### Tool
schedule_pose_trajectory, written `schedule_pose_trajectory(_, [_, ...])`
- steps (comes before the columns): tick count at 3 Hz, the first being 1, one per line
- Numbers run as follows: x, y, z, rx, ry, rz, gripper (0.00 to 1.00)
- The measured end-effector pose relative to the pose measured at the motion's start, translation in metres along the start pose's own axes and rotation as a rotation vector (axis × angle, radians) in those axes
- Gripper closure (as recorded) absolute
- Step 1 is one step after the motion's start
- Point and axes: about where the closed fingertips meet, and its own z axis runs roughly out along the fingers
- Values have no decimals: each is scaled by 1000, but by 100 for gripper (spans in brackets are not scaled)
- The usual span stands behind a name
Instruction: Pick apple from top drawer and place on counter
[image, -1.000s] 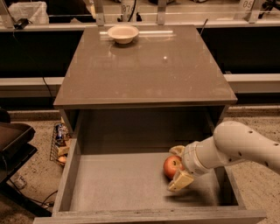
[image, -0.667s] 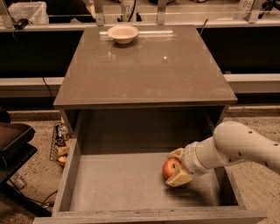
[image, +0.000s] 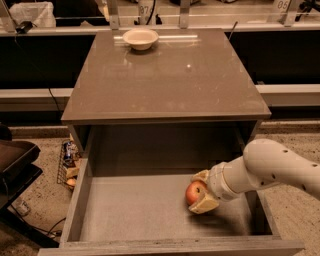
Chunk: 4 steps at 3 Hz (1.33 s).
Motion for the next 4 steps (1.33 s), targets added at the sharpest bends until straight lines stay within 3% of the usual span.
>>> schedule_pose_trajectory(1, [-21, -4, -22, -17, 20, -29, 100])
schedule_pose_trajectory(2, [-45, -23, -60, -45, 0, -26, 100])
schedule_pose_trajectory(3, [-82, -67, -134, -80, -67, 42, 100])
schedule_pose_trajectory(4, [-94, -89, -178, -142, -135, 97, 100])
